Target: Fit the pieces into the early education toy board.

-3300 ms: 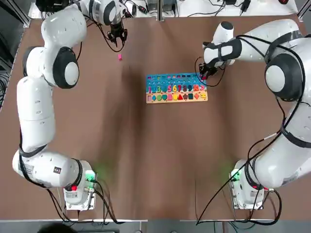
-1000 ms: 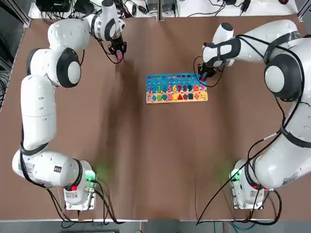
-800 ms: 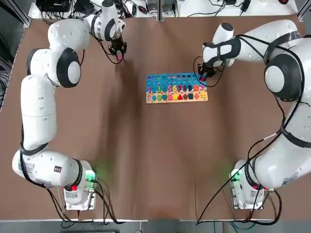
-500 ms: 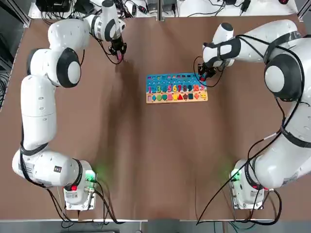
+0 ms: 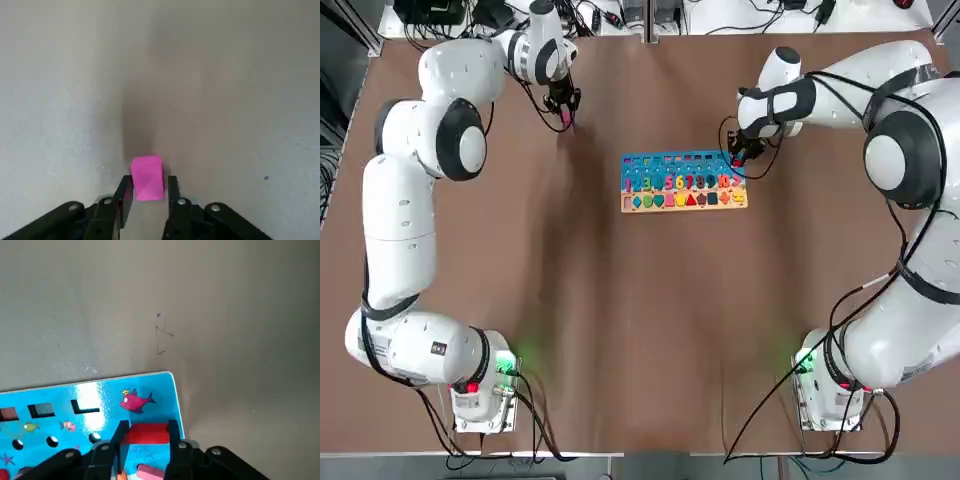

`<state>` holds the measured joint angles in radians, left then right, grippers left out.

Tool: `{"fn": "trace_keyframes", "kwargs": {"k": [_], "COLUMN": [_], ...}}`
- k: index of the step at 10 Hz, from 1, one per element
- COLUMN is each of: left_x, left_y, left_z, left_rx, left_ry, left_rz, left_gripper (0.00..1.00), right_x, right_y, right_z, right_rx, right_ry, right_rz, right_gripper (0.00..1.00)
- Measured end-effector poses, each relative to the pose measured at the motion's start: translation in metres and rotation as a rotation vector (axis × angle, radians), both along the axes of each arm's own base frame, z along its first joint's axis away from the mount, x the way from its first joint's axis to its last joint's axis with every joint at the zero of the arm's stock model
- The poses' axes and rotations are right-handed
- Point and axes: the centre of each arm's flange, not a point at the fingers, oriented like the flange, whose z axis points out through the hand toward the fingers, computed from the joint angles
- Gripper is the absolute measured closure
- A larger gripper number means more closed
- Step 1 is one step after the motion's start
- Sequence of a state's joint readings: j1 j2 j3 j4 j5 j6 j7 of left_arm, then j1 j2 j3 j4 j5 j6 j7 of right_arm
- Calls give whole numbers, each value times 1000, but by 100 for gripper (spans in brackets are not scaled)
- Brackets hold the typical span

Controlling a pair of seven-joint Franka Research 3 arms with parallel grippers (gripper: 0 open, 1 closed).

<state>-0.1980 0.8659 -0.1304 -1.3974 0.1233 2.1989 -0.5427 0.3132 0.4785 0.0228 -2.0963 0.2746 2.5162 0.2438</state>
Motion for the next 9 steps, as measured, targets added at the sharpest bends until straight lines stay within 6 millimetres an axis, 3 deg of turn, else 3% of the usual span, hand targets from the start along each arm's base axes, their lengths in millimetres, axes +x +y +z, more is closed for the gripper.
{"fn": "trace_keyframes", "kwargs": {"k": [3,5,9], "left_x": [0,1,-1], "left_y": [0,0,-7], "left_z": [0,5,37], "left_rx": [0,-1,-12], "left_ry": [-1,-7,-35], "left_rz": [0,0,-11], "left_gripper": [74,74,74], "right_x": [0,1,1], "right_y": [-1,-2,-3], "right_z": [0,0,0], "right_rx": [-1,-2,-4], "right_ry": [0,0,2], "right_rz": [-2,-5,-31], "right_gripper": [64,64,64]}}
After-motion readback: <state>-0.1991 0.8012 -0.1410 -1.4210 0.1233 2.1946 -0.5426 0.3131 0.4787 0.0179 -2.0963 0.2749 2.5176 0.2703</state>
